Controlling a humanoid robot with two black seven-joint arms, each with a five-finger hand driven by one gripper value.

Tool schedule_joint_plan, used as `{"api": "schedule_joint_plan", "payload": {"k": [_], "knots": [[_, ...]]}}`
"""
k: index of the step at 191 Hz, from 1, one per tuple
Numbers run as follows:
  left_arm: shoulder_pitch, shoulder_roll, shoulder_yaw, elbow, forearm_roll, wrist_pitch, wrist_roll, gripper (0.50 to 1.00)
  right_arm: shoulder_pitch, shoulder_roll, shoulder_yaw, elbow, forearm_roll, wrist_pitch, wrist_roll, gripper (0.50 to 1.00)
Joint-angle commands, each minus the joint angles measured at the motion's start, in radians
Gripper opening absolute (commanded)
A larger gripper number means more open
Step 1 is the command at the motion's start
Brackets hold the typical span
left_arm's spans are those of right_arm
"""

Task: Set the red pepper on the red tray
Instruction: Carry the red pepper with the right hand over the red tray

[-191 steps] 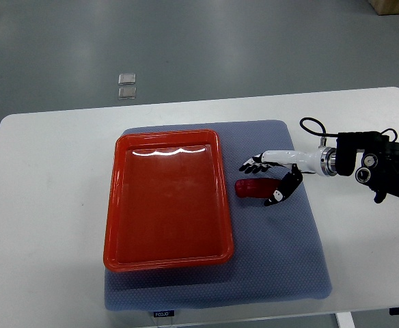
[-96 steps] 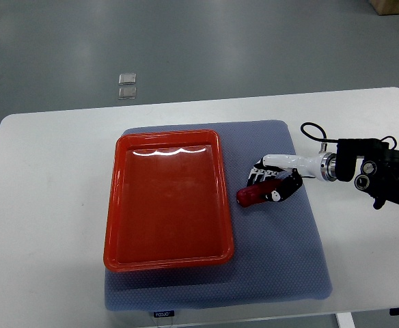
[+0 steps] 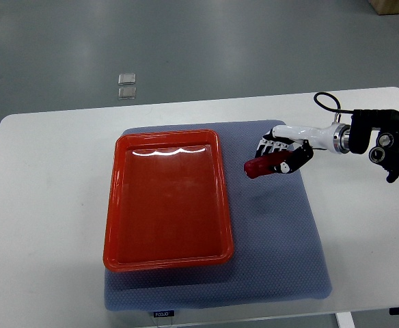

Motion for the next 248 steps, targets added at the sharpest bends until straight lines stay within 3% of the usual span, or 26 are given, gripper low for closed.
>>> {"api": "schedule_joint_plan", "payload": {"k": [1,50,153,182,248], "knots": [[0.0,0.0,0.0,0.0,0.0,-0.001,0.0,1.0,0.052,-0.005,0.0,0.002,0.005,0.016,0.0,0.5],[0.0,0.0,0.0,0.0,0.0,0.001,0.0,1.0,0.176,0.065,-0.027,-0.01,0.088,0.022,-0.003,0.5],[0.0,0.0,0.0,-0.002,0.0,-0.001,0.0,1.0,0.199,0.595,-0.155,-0.342,0.083,-0.038,0.002,0.5],[0.0,0.0,0.0,-0.002,0.0,-0.001,0.002,1.0,0.142,0.596,-0.155,-0.403,0.073,-0.071,0.003,0.5],[0.001,0.0,0.002,-0.002,0.0,-0.001,0.002,1.0,0.081,0.596,-0.155,-0.408,0.071,-0.09,0.005,0.5]]}}
